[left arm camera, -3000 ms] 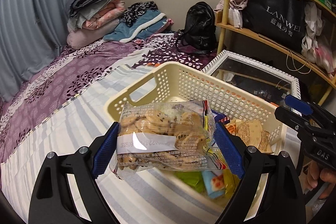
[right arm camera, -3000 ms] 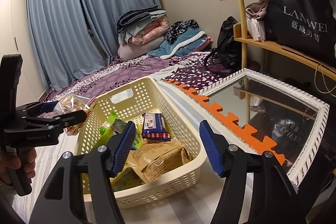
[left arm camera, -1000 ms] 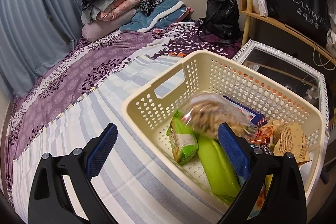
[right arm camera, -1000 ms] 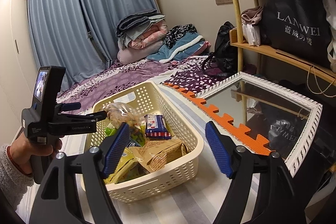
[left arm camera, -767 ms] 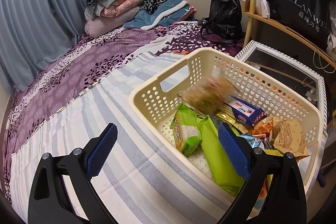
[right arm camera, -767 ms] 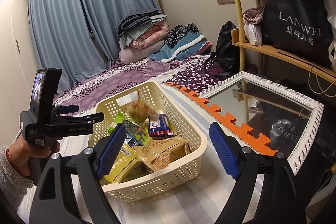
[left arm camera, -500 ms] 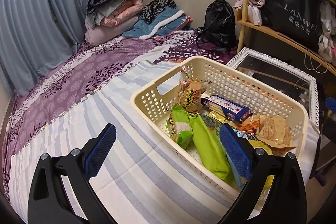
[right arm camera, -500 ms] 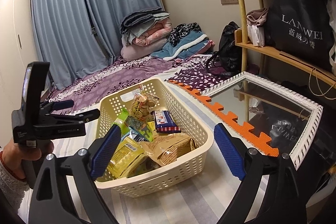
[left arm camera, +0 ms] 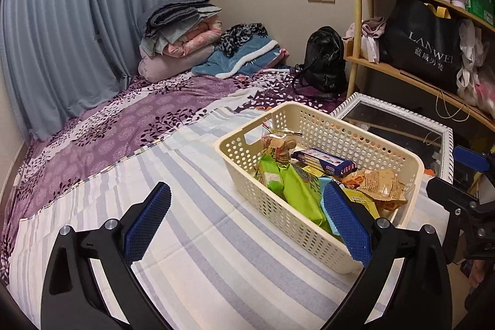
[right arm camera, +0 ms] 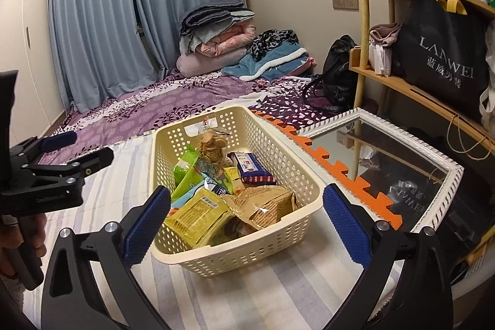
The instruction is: Organize snacks
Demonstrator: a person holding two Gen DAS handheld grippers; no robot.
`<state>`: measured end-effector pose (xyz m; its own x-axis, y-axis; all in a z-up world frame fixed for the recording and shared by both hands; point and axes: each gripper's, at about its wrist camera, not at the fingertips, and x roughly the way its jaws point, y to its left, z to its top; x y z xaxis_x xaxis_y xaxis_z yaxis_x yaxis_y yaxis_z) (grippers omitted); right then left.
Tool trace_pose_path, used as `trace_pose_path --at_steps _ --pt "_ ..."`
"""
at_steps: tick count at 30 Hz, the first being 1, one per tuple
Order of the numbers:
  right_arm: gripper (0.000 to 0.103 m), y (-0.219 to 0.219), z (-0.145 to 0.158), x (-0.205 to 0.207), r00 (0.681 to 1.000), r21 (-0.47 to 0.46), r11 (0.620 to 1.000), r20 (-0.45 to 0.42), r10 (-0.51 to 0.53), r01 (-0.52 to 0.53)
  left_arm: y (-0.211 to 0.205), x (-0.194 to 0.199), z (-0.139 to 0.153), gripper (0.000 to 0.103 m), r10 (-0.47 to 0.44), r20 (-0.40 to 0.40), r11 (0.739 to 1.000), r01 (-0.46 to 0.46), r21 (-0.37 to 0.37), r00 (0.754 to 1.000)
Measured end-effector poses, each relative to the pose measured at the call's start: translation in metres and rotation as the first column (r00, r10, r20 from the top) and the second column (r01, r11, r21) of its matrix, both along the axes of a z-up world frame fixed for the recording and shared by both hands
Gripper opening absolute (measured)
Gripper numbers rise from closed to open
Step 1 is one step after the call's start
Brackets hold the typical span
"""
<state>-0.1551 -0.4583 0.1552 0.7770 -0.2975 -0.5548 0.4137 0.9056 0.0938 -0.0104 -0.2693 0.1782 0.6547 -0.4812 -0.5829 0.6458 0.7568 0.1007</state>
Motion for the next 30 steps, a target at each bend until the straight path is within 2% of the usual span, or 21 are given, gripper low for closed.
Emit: trace_pose_path --at_steps 14,22,30 --pt "0.098 0.03 0.003 0.003 0.998 -0.127 0.991 -0.05 -0.039 0.032 0.034 -0.018 0.011 0.1 0.094 0.072 0.996 -0.093 -0.018 0.993" --pt "0.098 0.033 -0.003 -0.002 0.995 -0.183 0.982 -0.074 -0.061 0.047 0.03 -0.02 0.003 0.1 0.086 0.038 0.996 -0.087 0.01 0.996" --pt "0.098 0.032 -0.009 -0.001 0.994 -0.186 0.981 -0.09 -0.064 0.046 0.022 -0.026 -0.006 0.1 0.067 0.034 0.997 -0.068 0.046 0.997"
